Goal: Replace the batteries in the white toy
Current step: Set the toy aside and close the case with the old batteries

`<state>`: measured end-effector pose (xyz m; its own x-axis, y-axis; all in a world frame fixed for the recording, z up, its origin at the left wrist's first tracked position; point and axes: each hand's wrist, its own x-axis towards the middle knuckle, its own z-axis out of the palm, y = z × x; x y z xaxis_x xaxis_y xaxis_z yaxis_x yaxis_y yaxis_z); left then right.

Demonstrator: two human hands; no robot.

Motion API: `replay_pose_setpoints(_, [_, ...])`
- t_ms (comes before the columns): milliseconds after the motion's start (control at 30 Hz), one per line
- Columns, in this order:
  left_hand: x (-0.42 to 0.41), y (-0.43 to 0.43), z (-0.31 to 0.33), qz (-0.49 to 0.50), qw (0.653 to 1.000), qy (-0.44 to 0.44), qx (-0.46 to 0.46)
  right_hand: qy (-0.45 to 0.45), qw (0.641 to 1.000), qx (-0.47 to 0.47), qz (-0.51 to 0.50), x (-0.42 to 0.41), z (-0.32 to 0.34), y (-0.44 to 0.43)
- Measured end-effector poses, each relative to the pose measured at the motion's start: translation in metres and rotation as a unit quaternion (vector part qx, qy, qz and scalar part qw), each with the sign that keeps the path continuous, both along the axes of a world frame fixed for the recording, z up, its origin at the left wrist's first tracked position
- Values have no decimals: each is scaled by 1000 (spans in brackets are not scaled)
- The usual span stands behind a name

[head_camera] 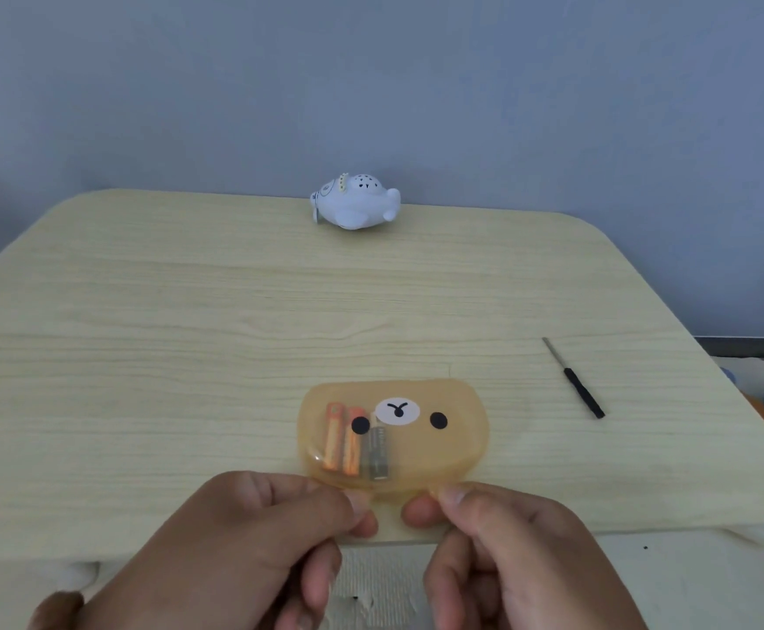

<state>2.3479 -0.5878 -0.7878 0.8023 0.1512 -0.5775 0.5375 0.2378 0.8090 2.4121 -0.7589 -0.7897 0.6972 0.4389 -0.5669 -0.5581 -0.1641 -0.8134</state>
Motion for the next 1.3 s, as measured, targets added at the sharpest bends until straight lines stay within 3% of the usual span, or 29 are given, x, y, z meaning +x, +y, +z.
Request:
replay_pose_setpoints(367, [0, 1, 3, -23, 999, 30, -35, -37, 997, -57, -44, -5, 1, 4])
replay_pose_setpoints(467, [3, 7, 14, -81, 994, 62, -30, -26, 997, -56, -49, 0, 2, 2])
replay_pose_setpoints(533, [-5, 14, 24, -167, 983, 66, 43, -15, 997, -60, -40, 2, 3, 2])
replay_pose_setpoints(600, [-6, 23, 31, -187, 966, 15, 175, -12, 998, -64, -27, 3, 2, 3])
replay_pose_setpoints(667, [-7, 36, 29, -127, 933, -118, 315, -6, 998, -62, -23, 4, 3, 4])
replay_pose_setpoints(700, [-8, 39, 29, -75, 891, -207, 397, -4, 998, -62, -18, 4, 4, 5])
replay_pose_setpoints(733, [-6, 40, 32, -52, 826, -271, 492, -5, 998, -65, -6, 5, 6, 5])
replay_pose_setpoints(767, [-2, 40, 33, -68, 758, -311, 569, -7, 997, -72, 9, 5, 8, 5])
replay_pose_setpoints(800, [4, 38, 31, -110, 715, -322, 611, -11, 997, -79, 23, 6, 11, 4])
replay_pose_setpoints(833, [9, 35, 27, -157, 698, -310, 626, -17, 995, -88, 36, 7, 13, 3])
replay_pose_setpoints(933, [14, 33, 13, -210, 711, -267, 615, -77, 982, -151, 88, 10, 22, -2])
replay_pose_setpoints(1000, [15, 33, 6, -221, 730, -258, 594, -234, 936, -248, 92, 21, 22, -15])
replay_pose_setpoints(1067, [17, 38, 3, -216, 756, -243, 568, -442, 831, -337, -3, 44, 16, -36])
replay_pose_setpoints(1100, [18, 41, 1, -215, 763, -240, 561, -504, 773, -381, -50, 57, 10, -46])
replay_pose_setpoints(1133, [19, 45, 1, -214, 764, -244, 558, -523, 731, -433, -64, 68, 5, -51])
replay_pose_setpoints(1200, [21, 53, 3, -204, 764, -257, 556, -499, 692, -518, -54, 86, -9, -54])
replay_pose_setpoints(1300, [27, 69, 8, -207, 757, -259, 563, -512, 673, -529, -66, 98, -20, -46])
